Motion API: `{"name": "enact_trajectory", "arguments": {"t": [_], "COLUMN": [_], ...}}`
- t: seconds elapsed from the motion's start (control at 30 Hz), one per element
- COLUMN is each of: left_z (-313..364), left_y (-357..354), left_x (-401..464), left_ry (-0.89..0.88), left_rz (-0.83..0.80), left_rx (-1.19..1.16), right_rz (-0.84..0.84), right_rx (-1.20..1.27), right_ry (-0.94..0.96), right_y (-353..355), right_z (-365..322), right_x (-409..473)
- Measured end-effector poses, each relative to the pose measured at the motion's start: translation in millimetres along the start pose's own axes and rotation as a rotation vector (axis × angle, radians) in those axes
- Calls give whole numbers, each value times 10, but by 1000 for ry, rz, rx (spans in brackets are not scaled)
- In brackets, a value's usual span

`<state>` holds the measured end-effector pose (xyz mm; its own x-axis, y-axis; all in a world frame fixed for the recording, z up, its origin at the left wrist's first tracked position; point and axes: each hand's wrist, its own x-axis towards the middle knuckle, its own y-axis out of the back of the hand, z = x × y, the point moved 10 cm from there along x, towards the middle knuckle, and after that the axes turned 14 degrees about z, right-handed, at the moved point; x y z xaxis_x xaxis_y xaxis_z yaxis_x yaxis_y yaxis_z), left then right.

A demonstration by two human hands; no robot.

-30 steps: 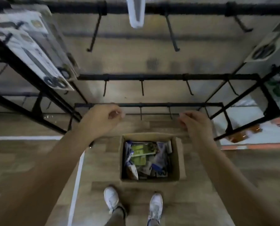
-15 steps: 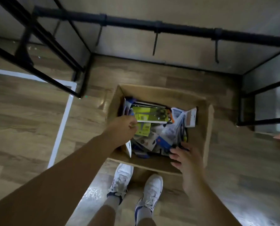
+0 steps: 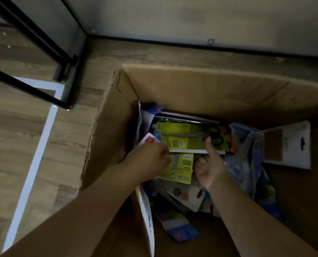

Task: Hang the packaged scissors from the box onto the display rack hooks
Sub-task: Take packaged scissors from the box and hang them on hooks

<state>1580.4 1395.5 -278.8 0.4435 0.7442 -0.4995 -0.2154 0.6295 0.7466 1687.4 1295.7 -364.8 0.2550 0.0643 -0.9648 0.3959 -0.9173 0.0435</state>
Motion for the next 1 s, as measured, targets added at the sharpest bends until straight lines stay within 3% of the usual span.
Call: {"name": "enact_trajectory", "arguments": {"t": [0.3, 0.5, 0.67, 0.87, 1.0], "left_z": [-53, 91, 572, 1406, 1904], "left_y": [1, 137, 628, 1613, 2435], "left_x": [196, -57, -541, -1374, -1847], "left_ry": [2, 68, 32, 0, 54], "left_rz": [94, 61, 93, 262, 275], "left_rx": [-18, -92, -124, -236, -276], "right_rz": [59, 214, 330, 255, 126], "right_rx": [-169, -73, -70, 4, 29], "right_ry": [1, 64, 110, 234, 357], "right_y": [-246, 138, 678, 1009, 1168], "right_z": [-122, -89, -426, -948, -1341], "right_x": [242, 72, -936, -2553, -3795]}}
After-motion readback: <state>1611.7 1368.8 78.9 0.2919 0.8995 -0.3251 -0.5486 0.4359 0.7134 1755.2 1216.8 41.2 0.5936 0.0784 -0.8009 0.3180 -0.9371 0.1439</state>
